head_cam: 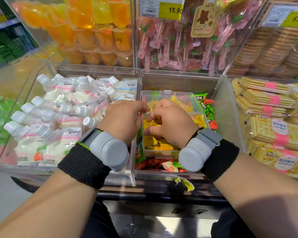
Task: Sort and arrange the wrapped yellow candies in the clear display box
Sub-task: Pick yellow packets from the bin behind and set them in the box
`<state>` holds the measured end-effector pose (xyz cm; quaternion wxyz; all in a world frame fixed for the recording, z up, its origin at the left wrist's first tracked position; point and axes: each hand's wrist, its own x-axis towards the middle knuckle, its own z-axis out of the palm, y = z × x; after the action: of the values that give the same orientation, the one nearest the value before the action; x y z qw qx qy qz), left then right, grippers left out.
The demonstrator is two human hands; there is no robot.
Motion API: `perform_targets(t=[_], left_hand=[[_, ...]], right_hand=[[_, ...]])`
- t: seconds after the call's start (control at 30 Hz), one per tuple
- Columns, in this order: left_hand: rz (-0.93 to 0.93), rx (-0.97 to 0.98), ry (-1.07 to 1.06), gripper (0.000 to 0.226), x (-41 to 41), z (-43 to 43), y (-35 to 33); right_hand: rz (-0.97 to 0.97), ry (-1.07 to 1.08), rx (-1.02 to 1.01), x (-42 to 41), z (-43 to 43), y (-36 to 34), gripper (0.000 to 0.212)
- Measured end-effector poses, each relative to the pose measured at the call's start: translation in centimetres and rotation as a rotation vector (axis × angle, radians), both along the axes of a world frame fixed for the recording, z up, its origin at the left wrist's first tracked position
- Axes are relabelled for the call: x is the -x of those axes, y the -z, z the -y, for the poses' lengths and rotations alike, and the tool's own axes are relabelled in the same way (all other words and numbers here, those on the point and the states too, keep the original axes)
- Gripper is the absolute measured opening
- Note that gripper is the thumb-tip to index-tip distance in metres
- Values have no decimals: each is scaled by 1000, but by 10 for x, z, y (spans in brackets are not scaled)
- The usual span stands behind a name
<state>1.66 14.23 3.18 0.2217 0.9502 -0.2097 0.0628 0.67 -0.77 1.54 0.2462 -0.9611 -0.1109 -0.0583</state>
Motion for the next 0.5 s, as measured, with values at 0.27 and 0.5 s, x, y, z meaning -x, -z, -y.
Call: perform_targets(t=[0.27, 0.5], left_hand=[[13, -35, 4, 32, 2, 4, 7], [42, -18, -5, 34, 2, 5, 7]], right_hand=[[38, -26, 123, 6, -3, 2, 42], [85, -92, 48, 16, 4, -3, 39]])
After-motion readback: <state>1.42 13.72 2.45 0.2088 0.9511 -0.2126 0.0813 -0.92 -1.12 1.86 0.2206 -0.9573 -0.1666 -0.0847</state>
